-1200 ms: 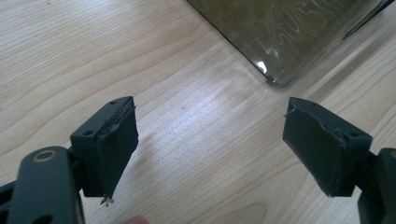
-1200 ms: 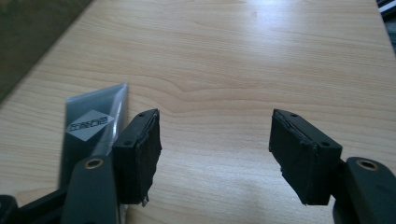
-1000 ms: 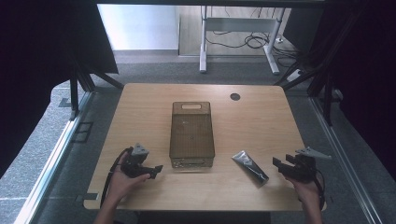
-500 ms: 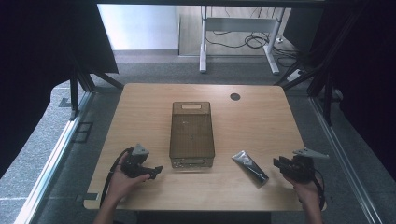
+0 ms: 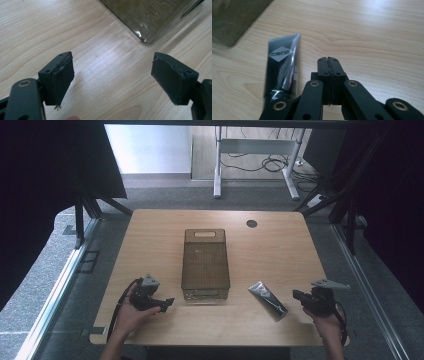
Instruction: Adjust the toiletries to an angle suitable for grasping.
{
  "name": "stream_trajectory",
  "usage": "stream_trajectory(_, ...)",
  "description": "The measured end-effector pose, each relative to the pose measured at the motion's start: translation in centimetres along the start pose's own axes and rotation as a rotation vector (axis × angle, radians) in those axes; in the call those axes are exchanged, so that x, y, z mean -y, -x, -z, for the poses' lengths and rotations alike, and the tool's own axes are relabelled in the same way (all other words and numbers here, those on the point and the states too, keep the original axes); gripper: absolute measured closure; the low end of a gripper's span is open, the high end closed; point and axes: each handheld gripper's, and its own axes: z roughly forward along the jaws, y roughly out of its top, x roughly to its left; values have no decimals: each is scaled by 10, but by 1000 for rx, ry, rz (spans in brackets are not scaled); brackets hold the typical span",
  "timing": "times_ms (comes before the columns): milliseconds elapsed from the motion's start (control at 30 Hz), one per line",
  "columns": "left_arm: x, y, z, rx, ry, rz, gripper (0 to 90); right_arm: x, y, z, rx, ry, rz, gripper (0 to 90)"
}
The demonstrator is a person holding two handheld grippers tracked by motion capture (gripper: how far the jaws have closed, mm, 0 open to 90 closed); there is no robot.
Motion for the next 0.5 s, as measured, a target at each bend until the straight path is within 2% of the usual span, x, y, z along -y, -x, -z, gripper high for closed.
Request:
stream_trajectory(133,-1,1,0,1,-1,-6,190,-2,-8,2,-16,-10,23,893)
stream_trajectory(267,-2,2,2,2,5,-18,190,-4,-23,4,-48,-28,68,896)
stream_trajectory(333,-2,3,3,3,8,-19,190,-5,-26,5,-53,-32,72,896)
stream_trajectory(400,-2,2,4,1,9,-19,190,-6,-35,5,-75,-48,105,896)
stream_trajectory(500,-2,3,4,2,9,-21,190,-6,-41,4,-89,-58,120,896)
